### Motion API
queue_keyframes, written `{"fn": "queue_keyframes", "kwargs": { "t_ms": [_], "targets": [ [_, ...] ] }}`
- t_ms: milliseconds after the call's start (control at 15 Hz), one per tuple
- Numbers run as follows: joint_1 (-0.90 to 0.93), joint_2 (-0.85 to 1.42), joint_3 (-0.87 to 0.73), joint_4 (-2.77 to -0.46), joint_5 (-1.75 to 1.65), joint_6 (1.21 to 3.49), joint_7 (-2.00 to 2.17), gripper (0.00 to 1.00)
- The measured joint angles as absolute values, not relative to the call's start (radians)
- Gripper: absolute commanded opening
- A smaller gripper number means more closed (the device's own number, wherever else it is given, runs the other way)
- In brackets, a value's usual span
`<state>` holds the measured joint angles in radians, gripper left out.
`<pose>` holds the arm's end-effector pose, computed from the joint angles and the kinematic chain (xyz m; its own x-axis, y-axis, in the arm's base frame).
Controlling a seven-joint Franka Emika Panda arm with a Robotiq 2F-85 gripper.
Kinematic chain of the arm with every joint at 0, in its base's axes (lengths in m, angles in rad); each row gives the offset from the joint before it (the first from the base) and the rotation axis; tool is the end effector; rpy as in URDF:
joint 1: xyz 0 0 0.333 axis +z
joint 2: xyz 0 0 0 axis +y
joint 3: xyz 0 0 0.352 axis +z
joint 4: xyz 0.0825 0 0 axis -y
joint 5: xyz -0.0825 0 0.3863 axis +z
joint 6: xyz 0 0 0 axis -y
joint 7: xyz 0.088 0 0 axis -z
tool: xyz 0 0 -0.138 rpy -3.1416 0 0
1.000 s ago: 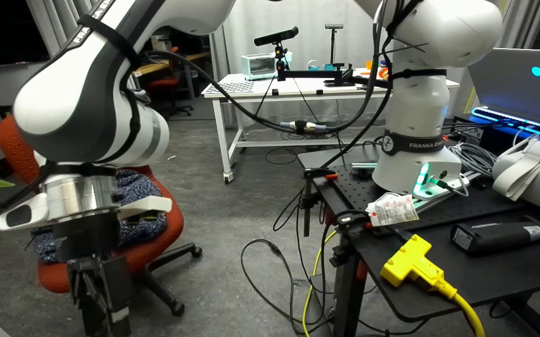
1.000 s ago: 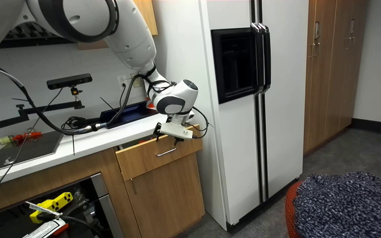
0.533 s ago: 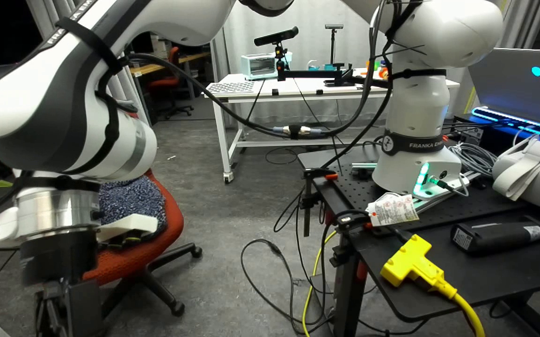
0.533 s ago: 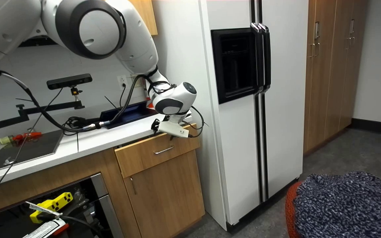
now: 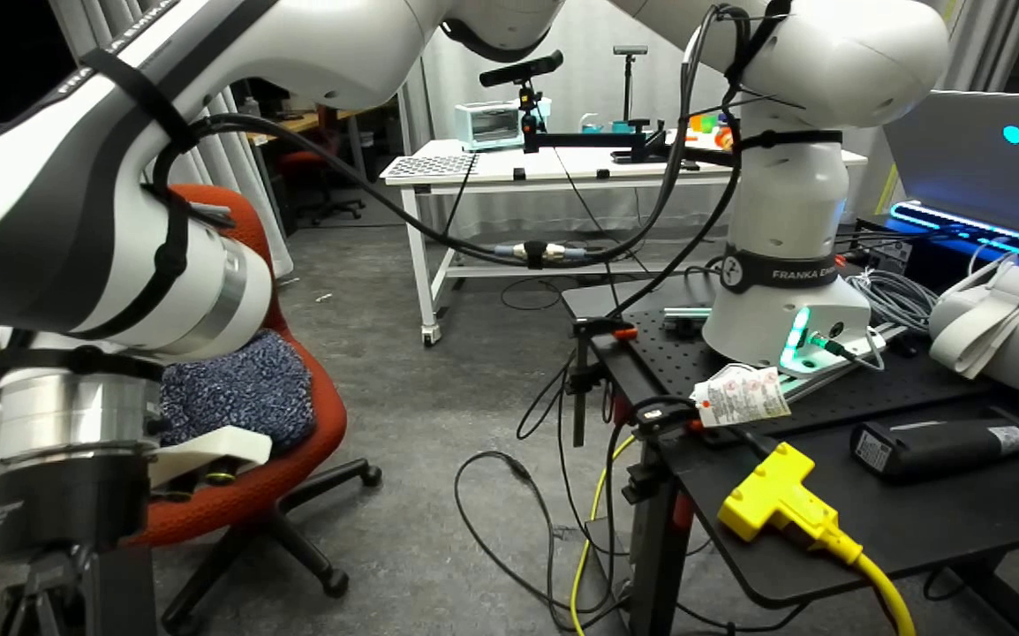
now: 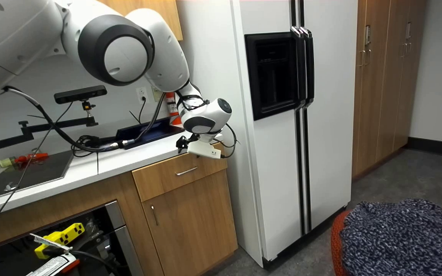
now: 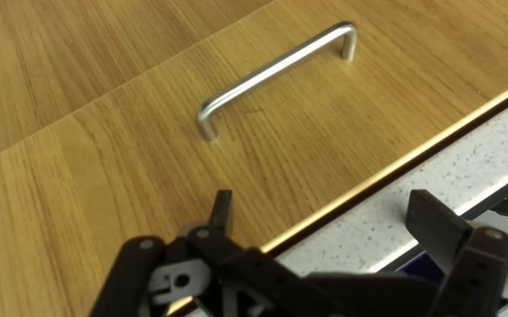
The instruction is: Close the open drawer
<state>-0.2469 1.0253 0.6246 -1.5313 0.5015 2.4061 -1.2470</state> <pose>0.7027 0.2123 0.1287 0.5901 0.5647 0.5770 0.8040 -0.3465 -0.4832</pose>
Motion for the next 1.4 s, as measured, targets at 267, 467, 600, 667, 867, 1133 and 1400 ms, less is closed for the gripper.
{"fn": "queue_keyframes", "kwargs": {
  "t_ms": [267,467,600,667,867,1133,1400],
  "targets": [
    [-0.247,1.035,0.624,-1.505,0.501,2.374,-1.277,1.00],
    [-0.246,1.031,0.620,-1.494,0.502,2.357,-1.277,1.00],
    [-0.243,1.021,0.615,-1.494,0.502,2.351,-1.275,1.00],
    [-0.240,1.010,0.611,-1.495,0.501,2.351,-1.272,1.00],
    [-0.227,0.950,0.596,-1.507,0.501,2.350,-1.244,1.00],
    [-0.207,0.819,0.575,-1.563,0.499,2.344,-1.192,1.00],
    [-0.194,0.678,0.563,-1.650,0.501,2.323,-1.139,1.00]
  ]
}}
